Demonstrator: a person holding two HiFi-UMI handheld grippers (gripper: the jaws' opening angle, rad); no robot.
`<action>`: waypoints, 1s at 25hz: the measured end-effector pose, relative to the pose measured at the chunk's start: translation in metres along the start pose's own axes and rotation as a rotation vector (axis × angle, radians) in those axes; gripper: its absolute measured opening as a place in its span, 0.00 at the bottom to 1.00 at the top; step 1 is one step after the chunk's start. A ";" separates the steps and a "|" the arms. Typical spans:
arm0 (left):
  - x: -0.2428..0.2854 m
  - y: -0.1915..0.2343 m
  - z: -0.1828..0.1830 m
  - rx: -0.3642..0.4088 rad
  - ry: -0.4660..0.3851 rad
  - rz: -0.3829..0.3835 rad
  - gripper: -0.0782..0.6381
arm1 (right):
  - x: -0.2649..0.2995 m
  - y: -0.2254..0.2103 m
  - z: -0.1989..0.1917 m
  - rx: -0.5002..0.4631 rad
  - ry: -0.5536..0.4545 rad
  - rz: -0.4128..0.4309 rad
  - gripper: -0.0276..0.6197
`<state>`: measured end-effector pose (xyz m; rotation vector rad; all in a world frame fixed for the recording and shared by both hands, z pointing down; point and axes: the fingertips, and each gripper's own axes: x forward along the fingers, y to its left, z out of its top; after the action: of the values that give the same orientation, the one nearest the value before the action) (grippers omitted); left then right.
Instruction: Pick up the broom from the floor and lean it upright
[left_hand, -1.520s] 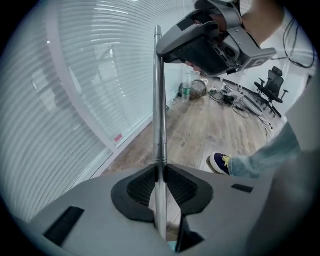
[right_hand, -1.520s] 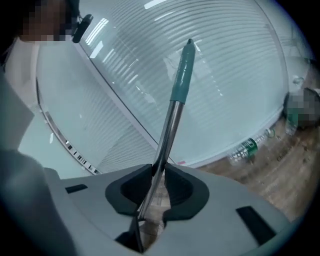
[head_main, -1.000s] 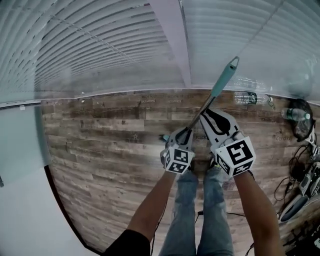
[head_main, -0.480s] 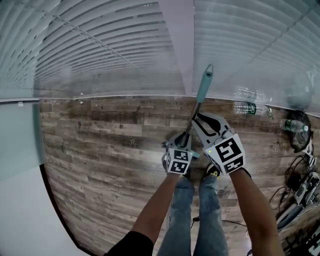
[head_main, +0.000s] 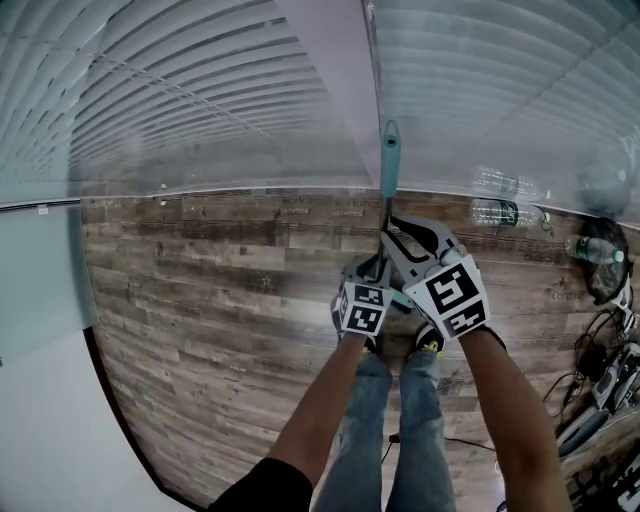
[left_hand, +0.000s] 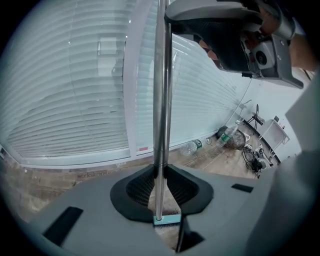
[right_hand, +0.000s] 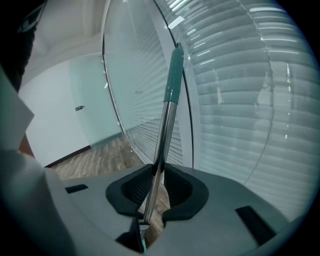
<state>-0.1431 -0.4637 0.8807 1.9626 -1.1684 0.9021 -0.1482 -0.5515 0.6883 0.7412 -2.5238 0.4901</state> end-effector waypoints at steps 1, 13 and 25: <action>0.000 0.001 -0.001 -0.005 -0.001 0.002 0.23 | 0.001 0.001 0.000 0.006 0.000 0.003 0.17; -0.002 0.004 -0.002 0.023 -0.017 -0.011 0.23 | 0.007 0.002 -0.002 0.060 -0.014 0.024 0.17; -0.012 -0.003 0.020 0.114 -0.059 -0.042 0.28 | 0.002 0.004 -0.005 0.108 0.002 0.003 0.21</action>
<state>-0.1407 -0.4738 0.8598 2.1106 -1.1264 0.9122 -0.1502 -0.5473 0.6929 0.7760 -2.5133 0.6319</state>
